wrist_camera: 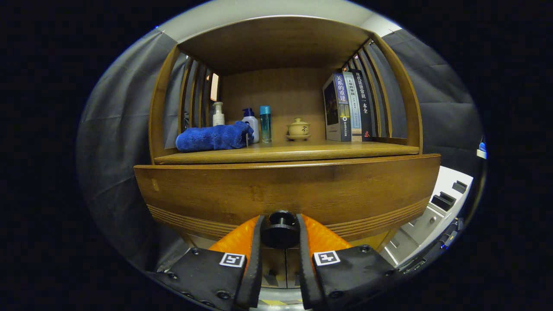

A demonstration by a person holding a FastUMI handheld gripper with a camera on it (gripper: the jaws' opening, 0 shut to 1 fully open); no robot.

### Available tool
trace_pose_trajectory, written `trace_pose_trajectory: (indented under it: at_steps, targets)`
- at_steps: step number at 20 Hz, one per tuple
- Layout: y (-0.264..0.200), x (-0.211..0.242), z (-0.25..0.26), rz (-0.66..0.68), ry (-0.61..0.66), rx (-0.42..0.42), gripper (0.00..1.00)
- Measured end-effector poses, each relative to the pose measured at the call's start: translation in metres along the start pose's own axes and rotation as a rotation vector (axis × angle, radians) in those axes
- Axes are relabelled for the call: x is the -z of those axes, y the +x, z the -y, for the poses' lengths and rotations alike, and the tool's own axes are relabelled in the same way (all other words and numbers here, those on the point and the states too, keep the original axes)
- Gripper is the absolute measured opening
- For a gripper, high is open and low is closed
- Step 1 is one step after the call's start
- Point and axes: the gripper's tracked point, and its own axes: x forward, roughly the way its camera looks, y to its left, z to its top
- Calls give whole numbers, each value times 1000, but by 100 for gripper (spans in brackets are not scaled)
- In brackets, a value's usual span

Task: Pull open the drawer, take out the items inside it, and place them on the countertop above the cabinet.

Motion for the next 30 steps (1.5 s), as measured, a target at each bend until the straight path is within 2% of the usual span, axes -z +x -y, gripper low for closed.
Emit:
trace_pose_trajectory:
  at_steps: [3,7,10,20,30]
  targets:
    - [-20,1,1,37,-5,6,44]
    - [-45,6,-4,17,10,-18,44]
    - [-59,10,-4,8,-63,-37,44]
    - [-107,26,-13,-14,-87,-74,44]
    - [-113,29,-15,6,-108,-81,47]
